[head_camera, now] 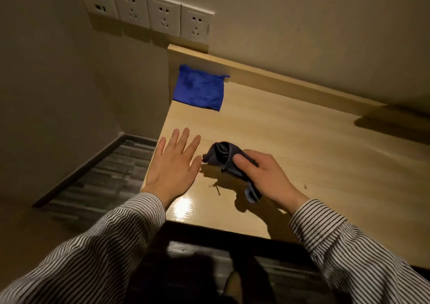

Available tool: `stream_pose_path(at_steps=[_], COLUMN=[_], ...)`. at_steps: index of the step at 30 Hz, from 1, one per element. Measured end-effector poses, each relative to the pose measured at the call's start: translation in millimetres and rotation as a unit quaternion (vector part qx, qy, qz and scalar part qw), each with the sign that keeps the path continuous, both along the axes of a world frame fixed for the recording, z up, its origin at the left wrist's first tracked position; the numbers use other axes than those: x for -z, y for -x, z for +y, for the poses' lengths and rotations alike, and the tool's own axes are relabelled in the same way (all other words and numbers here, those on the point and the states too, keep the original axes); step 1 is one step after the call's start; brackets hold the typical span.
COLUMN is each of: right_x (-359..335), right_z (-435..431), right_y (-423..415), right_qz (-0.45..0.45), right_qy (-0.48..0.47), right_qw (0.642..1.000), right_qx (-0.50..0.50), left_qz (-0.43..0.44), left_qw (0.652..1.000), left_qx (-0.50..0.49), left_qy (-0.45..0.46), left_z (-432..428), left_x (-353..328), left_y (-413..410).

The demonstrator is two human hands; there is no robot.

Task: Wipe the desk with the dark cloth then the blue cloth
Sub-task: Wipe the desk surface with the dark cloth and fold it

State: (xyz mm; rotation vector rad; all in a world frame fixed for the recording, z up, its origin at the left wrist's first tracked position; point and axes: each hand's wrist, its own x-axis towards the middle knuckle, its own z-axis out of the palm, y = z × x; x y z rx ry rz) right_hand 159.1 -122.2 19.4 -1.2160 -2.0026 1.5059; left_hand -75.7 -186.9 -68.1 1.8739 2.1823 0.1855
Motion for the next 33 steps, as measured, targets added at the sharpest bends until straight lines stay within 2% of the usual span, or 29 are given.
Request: stream_pose_path(at_steps=[3,7,9,10,12,13,14,16,21,33], right_x=[-9.8,2.9,19.6,30.9,52.5,59.3,62.0,59.0,52.8,69.3], right_z=[64.8,161.1,198.9,212.0,226.2,229.3,231.9,240.3,271.0,180.4], right_y=[-3.6,5.1,14.4,17.9,19.3,17.8,16.4,16.1,14.1,1.0], right_qz=[0.018,-0.080,-0.136,-0.198,-0.346,-0.383,-0.392,-0.372,-0.320,-0.352], right_qy=[-0.055,-0.241,-0.261,-0.272,-0.318,-0.347,-0.376,-0.412,-0.376,-0.373], right_qw=[0.997,0.966,0.956,0.942,0.880,0.851,0.834,0.822,0.828,0.816], right_qx=[0.053,0.050,0.015,-0.017,-0.076,-0.090,-0.097,-0.126,-0.266,-0.267], left_qz=[0.017,0.026,0.042,0.049,0.047,0.044,0.042,0.044,0.051,0.049], left_qw=[1.000,0.999,0.999,0.998,0.998,0.999,0.999,0.998,0.998,0.998], left_qx=[-0.013,-0.024,-0.029,-0.029,-0.027,-0.026,-0.027,-0.031,-0.038,-0.030], left_qy=[-0.004,0.002,0.007,0.008,0.006,0.007,0.008,0.014,0.022,0.020], left_z=[1.2,4.3,5.0,4.3,2.3,1.5,1.1,1.2,1.4,1.9], left_x=[3.8,7.6,7.8,7.5,5.3,3.8,2.6,1.0,-0.8,-2.8], left_y=[-1.6,-1.2,-1.2,-1.3,-1.3,-1.4,-1.6,-2.1,-4.1,-5.1])
